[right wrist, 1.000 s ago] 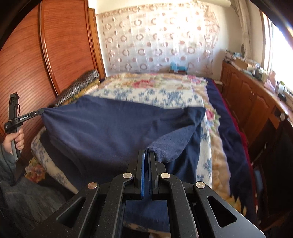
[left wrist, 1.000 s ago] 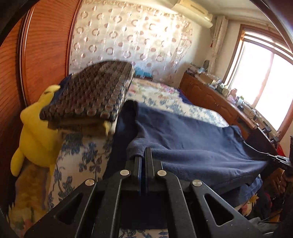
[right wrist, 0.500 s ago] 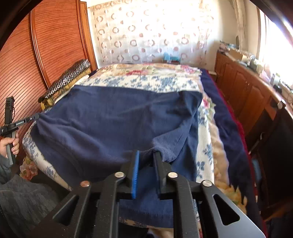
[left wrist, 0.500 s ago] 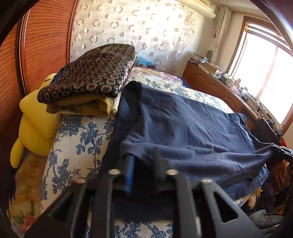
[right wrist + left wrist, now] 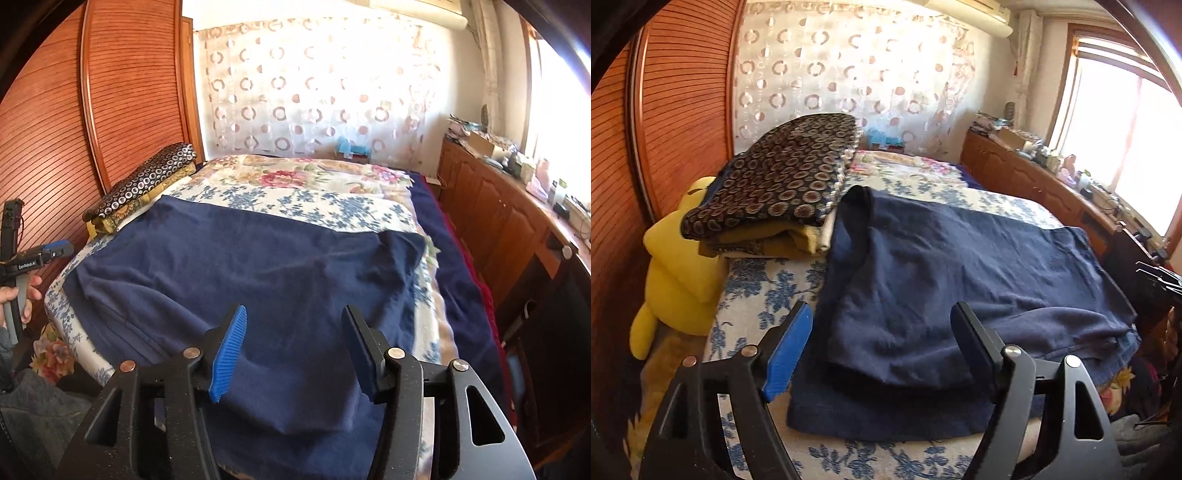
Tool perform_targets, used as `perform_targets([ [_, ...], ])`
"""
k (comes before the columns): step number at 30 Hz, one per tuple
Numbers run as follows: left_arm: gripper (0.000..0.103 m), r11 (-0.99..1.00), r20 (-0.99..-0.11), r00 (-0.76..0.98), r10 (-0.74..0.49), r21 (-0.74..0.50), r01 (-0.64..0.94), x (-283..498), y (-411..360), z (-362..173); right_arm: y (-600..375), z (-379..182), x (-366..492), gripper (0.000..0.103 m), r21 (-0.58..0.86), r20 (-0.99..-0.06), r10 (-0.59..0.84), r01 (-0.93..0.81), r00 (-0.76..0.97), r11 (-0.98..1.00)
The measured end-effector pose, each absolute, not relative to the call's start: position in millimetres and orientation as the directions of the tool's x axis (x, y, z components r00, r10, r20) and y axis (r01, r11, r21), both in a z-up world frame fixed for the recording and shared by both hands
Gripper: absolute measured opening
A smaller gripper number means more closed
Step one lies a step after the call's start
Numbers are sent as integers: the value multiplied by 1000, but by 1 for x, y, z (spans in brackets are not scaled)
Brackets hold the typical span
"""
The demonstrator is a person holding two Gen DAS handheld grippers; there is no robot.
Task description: Fold small clothes
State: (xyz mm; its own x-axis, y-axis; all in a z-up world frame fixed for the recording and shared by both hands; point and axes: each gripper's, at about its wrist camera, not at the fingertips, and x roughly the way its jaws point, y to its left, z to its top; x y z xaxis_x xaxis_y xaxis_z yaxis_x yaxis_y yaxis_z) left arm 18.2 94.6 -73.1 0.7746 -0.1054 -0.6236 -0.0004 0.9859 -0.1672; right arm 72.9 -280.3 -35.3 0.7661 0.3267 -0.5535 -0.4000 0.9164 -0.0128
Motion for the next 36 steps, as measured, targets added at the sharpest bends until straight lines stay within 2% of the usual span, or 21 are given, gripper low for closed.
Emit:
perform_targets([
  [8,78,988,-673,737,-56,-144,-57,26,102,-93,-250,-70,112,56,9,-609,362,-450,706,893],
  [18,78,987,-701,712,-48,-145,-76,28,107,-108,-235,-106,147,56,-2,-686,315,-435,656,901],
  [21,78,985,-708,704,-51,-153,-83,30,109,-113,-229,-108,147,58,-28,-676,307,-440,670,898],
  [25,78,979,-715,697,-62,-178,-95,30,115,-119,-222,-111,143,68,-58,-669,298,-447,681,892],
  [34,78,960,-703,703,-105,-257,-114,29,125,-127,-223,-113,140,72,-58,-667,301,-451,681,891],
  [35,76,958,-699,707,-113,-265,-109,29,125,-127,-224,-113,140,72,-58,-666,302,-451,682,891],
  [36,70,957,-695,709,-116,-270,-108,28,126,-127,-224,-113,139,72,-59,-666,302,-451,683,891],
])
